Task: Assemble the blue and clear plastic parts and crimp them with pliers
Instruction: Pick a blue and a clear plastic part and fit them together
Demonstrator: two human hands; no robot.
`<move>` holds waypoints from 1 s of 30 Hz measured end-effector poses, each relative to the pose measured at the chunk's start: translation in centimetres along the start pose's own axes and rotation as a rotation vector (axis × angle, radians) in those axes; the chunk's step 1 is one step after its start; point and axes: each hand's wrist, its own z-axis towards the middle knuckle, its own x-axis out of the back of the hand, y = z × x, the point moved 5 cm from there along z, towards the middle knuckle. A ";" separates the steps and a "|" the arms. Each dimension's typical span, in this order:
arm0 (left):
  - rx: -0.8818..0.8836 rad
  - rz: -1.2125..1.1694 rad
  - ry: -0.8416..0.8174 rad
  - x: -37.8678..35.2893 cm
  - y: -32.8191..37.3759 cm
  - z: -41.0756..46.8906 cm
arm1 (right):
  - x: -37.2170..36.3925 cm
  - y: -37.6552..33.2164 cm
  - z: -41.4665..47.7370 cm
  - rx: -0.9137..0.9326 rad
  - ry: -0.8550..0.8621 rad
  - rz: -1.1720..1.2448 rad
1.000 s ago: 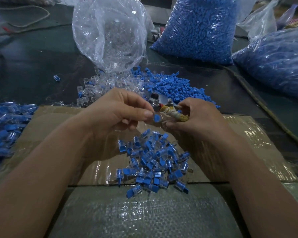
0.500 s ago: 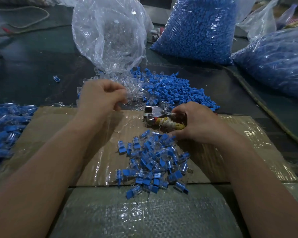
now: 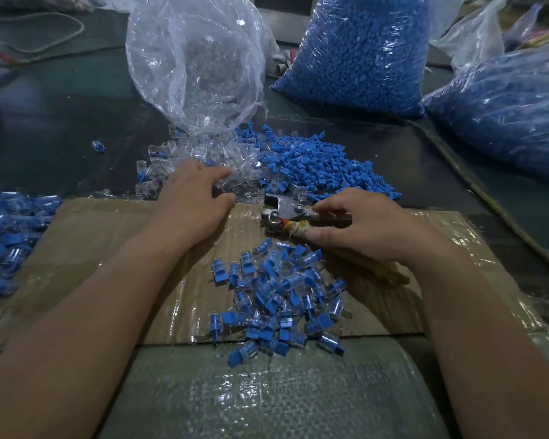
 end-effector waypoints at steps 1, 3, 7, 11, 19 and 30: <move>-0.011 0.008 -0.002 0.0 0.1 0.0 | 0.0 0.0 0.0 0.001 0.014 0.008; -0.035 0.009 0.015 0.1 0.2 0.0 | 0.1 0.0 0.0 0.002 0.041 0.024; -0.044 -0.028 0.042 0.2 0.4 0.1 | 0.3 0.1 0.1 0.005 0.071 0.072; -0.056 -0.124 0.136 0.8 0.6 -0.2 | 0.8 0.2 0.3 0.014 0.186 0.112; 0.094 -0.767 0.034 0.9 1.5 -1.1 | 2.5 1.9 0.3 -0.091 0.551 0.125; 0.125 -1.087 -0.177 0.7 3.3 -2.0 | 0.5 2.0 2.7 -0.080 0.392 0.044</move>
